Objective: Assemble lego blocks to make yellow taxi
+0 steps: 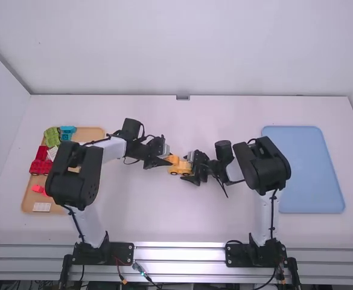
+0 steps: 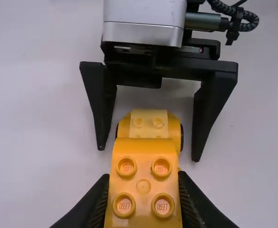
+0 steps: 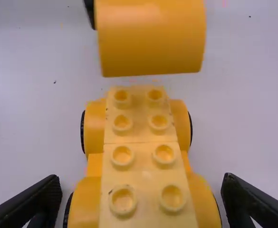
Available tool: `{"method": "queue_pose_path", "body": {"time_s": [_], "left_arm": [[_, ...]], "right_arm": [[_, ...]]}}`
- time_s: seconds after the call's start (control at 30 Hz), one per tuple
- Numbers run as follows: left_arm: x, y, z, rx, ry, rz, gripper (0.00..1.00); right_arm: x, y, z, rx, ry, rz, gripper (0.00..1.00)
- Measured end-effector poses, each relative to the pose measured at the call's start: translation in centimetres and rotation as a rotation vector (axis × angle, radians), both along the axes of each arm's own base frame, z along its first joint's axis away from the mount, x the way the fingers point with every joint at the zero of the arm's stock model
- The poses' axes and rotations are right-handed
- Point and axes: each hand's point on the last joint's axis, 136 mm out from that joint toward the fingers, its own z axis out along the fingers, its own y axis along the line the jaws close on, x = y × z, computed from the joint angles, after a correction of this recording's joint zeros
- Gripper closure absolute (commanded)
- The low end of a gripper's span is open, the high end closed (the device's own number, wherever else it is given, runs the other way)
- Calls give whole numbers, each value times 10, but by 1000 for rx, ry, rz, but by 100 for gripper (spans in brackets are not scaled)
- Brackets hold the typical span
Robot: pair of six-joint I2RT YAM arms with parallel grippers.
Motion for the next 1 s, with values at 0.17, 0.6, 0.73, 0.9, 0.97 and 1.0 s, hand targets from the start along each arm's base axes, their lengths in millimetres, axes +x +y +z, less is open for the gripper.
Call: {"method": "queue_pose_path", "body": {"time_s": [0.17, 0.6, 0.73, 0.9, 0.97, 1.0], "left_arm": [[-4, -11, -5, -11, -52, -26, 98], [-6, -15, -11, -43, -2, 41, 98], [-5, -15, -11, -45, 15, 50, 98], [-5, -15, -11, -46, 31, 59, 98], [-6, -15, -11, -47, 34, 61, 98], [-5, -15, -11, -47, 34, 61, 98]], "right_arm": [[0, 0, 2, 6, -14, 7, 13], [-1, 1, 3, 13, -15, 17, 25], [-6, 2, -1, 4, 17, 26, 25], [-7, 3, -3, -7, 58, 40, 31], [-7, 3, -3, -7, 58, 48, 31], [-7, 4, -3, -8, 59, 56, 32]]}}
